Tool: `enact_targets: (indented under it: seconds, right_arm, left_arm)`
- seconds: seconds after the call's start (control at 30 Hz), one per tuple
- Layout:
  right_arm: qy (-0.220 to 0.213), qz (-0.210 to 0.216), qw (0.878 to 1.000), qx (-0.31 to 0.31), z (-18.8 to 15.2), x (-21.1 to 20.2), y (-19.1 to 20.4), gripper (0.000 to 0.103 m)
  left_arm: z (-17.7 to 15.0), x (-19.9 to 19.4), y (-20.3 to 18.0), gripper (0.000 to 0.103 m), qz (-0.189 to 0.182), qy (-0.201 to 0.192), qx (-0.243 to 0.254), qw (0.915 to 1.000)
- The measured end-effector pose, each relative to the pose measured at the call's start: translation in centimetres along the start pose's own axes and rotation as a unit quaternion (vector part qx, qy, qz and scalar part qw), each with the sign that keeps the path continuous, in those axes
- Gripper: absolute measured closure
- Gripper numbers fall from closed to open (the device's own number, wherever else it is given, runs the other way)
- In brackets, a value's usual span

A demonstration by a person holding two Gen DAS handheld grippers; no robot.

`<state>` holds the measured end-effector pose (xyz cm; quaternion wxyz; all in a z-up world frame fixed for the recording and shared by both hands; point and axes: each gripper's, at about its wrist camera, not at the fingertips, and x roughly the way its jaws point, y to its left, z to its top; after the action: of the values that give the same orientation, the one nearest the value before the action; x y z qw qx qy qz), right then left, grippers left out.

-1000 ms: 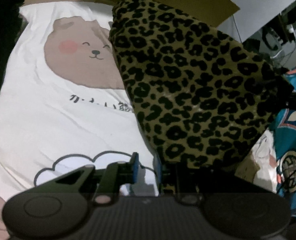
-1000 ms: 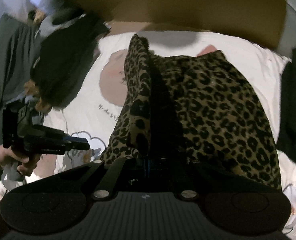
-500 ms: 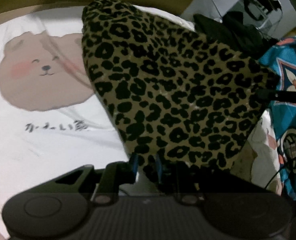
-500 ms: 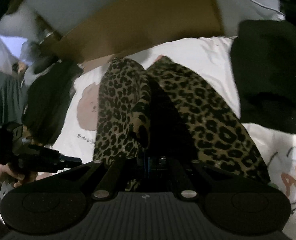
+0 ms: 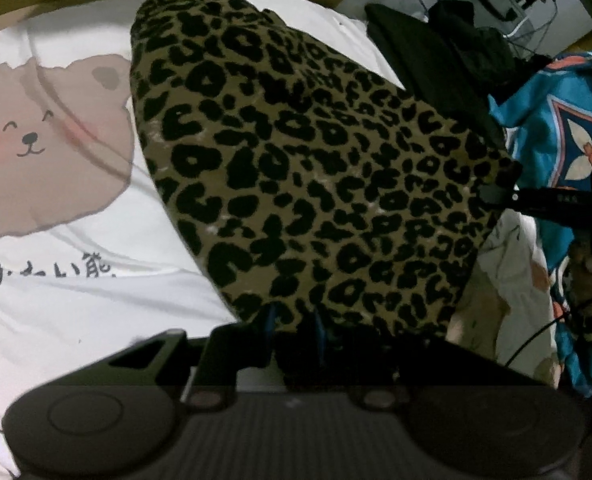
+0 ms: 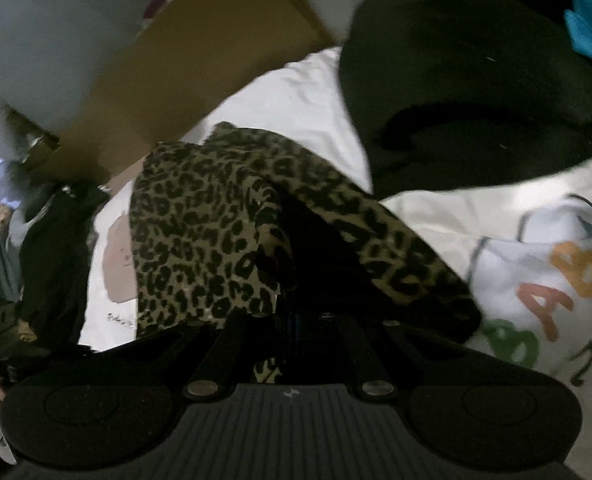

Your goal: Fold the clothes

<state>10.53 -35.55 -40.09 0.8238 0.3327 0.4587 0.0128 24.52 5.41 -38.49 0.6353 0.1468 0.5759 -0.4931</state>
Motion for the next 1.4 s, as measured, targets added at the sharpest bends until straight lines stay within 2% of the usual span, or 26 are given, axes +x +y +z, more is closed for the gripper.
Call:
enact_targets:
  seconds: [0.37,0.53,0.67,0.9,1.23,1.4]
  right_arm:
    - [-0.009,-0.013,0.999,0.045,-1.3,-0.7,-3.0,0.103]
    - [-0.02,-0.01,0.998,0.065,-1.9,-1.2,-3.9,0.103]
    - [-0.032,-0.008,0.996,0.088,-2.6,-1.6,-4.7,0.103]
    - [-0.043,-0.007,0.993,0.11,-3.2,-1.6,-5.8,0.103]
    - [-0.043,0.0,0.99,0.134,-3.8,-1.3,-7.0,0.103]
    - [-0.054,-0.008,0.99,0.131,-3.6,-1.6,-6.9,0.098]
  left_arm:
    - [2.4,-0.8,1.0,0.082,0.011,0.009,0.032,0.9994]
    - [3.5,-1.5,0.7,0.081,0.019,0.029,0.049,0.9982]
    - [5.1,-1.5,0.4,0.081,0.047,0.041,0.077,0.995]
    - [8.9,-1.7,-0.7,0.08,0.074,0.026,0.084,0.9934]
    - [14.2,-1.4,-2.9,0.079,0.087,0.002,0.089,0.9922]
    - [16.8,-0.8,-4.1,0.078,0.092,-0.013,0.074,0.9929]
